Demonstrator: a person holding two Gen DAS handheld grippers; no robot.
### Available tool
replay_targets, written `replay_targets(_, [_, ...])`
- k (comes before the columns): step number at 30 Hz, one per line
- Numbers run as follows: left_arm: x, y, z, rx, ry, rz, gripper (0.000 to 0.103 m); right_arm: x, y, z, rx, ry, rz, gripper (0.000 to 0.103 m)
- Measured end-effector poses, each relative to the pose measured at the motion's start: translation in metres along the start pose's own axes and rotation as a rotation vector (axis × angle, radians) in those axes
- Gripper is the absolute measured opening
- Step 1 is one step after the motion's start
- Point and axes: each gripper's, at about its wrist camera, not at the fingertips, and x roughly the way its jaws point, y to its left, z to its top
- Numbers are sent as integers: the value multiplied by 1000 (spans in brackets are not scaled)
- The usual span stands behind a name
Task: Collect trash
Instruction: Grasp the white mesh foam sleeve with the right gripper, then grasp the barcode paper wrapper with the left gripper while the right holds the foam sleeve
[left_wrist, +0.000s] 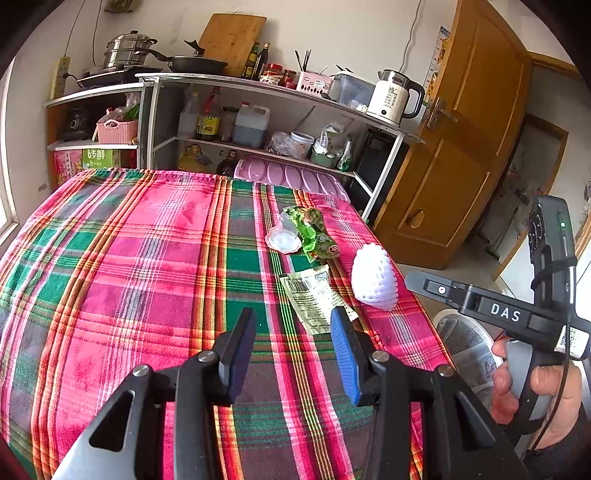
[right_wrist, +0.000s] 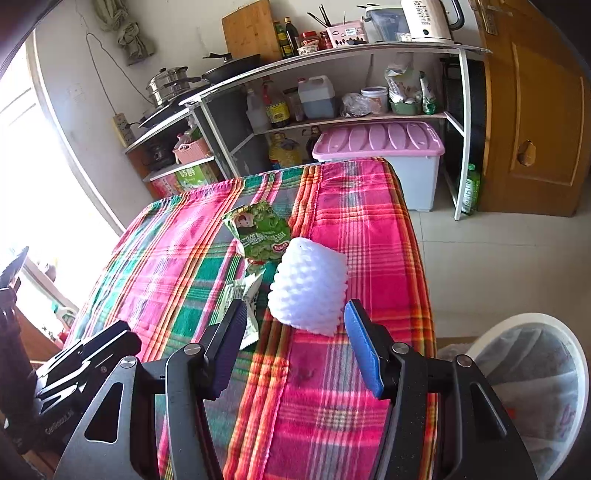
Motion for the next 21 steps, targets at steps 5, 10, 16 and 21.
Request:
replay_targets(5, [7,9,4,-13,5,-3,44,33,-2,10,13,34,-27,56])
replay_targets(10, [16,12,5,-22,20,-8,44,58,-11,12,35,77,-66,56])
replay_targets(16, [29,6,6,-24,49,-16,47,54,-22,12,49,60,-60,34])
replay_targets(21, [39,-10,9,-6,65,-18,51,38,-29,9,57,38,-35,32])
